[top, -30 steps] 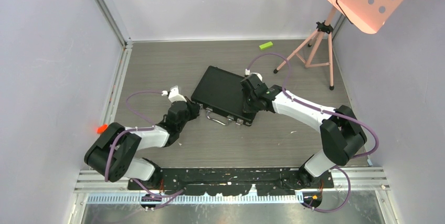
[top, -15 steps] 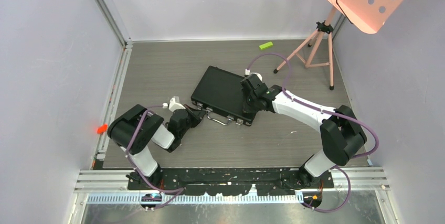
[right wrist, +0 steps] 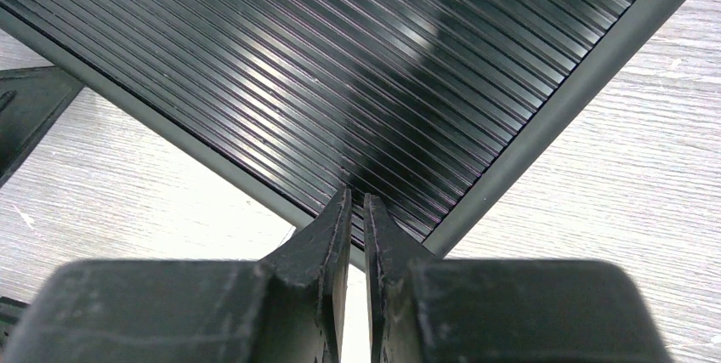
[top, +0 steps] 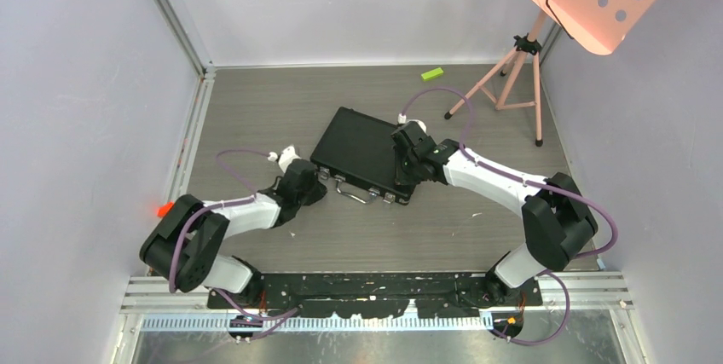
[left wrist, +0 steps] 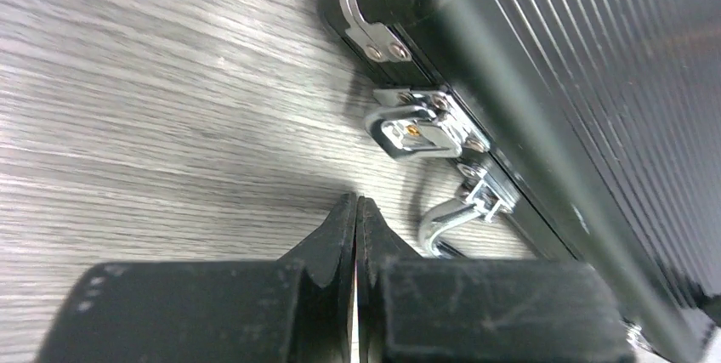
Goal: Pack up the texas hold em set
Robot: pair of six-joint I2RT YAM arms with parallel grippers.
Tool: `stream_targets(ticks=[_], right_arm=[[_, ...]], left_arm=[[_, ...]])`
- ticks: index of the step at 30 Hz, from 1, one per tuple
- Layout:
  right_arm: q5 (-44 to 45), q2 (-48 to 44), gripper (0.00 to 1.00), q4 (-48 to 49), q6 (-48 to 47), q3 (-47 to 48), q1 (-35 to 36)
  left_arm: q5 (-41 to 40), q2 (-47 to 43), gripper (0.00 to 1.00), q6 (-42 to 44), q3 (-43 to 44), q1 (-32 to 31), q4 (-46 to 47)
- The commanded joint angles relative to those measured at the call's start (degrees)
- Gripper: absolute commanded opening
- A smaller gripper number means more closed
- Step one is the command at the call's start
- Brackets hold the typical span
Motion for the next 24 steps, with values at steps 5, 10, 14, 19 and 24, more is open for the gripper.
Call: stream_targets(ticks=[5, 10, 14, 19, 24], right_arm=[[-1.6, 0.0, 0.17, -2.6, -0.1, -0.5, 0.4], [-1.1, -0.5, 0.17, -3.0, -0.3, -0.6, 0.5], [-0.9, -1.2, 0.17, -3.6, -0.3, -0.7, 0.4], [0.0, -3.9, 0.17, -5.7, -0.4, -1.3, 0.4], [4.9, -6.6, 0.18, -10.4, -2.7, 1.8, 2.8]], left_arm=[[-6.3, 9.4, 0.0, 10.4, 9.3, -0.1, -25.0], [-5.2, 16.1, 0.0, 9.8, 12.6, 0.0, -21.4], [-5.9, 18.9, 0.0, 10.3, 15.8, 0.1, -21.3], [-9.5, 11.9, 0.0, 13.6, 14.6, 0.0, -27.1], [-10.1, 0.1, 0.0, 19.3, 15.2, -0.1, -34.4]])
